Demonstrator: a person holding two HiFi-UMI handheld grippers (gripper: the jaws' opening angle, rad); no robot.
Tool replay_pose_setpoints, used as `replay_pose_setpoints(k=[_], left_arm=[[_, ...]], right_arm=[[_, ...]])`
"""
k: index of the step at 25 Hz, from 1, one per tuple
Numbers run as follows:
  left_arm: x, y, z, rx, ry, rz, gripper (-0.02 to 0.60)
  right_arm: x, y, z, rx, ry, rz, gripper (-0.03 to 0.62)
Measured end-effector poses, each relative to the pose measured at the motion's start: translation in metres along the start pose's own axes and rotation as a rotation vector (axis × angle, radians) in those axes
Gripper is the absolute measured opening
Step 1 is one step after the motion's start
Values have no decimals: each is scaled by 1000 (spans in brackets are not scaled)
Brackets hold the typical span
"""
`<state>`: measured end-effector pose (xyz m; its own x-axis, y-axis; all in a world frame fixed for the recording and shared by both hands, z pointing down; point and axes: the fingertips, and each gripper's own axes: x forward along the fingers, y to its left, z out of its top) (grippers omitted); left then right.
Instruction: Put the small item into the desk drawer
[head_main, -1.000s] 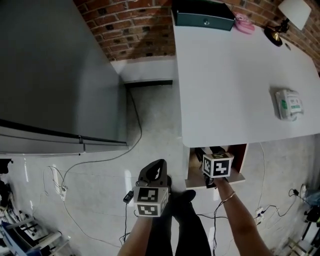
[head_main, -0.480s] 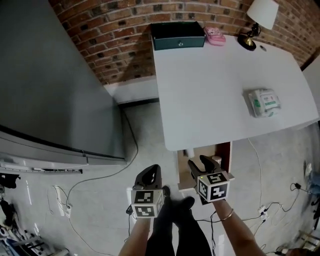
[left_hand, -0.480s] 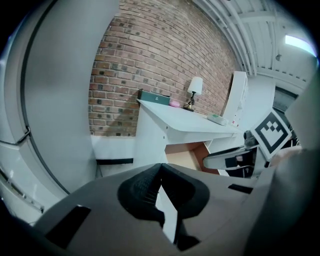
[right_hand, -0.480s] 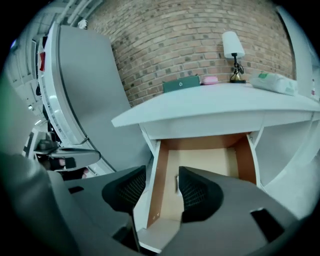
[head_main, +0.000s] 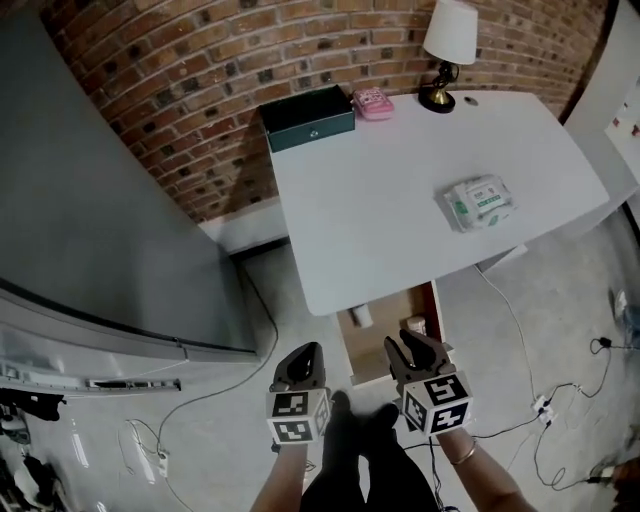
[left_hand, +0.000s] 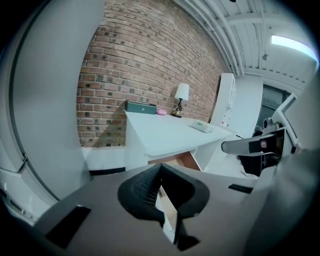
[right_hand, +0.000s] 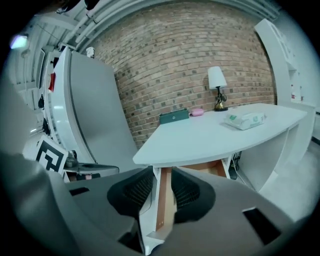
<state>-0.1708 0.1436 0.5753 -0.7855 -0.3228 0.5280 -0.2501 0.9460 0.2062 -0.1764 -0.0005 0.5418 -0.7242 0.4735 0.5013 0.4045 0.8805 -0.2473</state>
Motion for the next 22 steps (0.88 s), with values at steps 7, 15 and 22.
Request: replay_pose_setpoints(k=[7,15,22], left_arm=[[-22,-40,42,51,-52,-46,20],[-49,-68,64,96,-79,-78,20],[-68,-92,70,134,-87,-125,20]], right_arm=[[-67,-2,39,25,-99,-41,78],[-127,-2,62,42,-195,-96,31],[-170,-3,72,75,-274,-133,8]])
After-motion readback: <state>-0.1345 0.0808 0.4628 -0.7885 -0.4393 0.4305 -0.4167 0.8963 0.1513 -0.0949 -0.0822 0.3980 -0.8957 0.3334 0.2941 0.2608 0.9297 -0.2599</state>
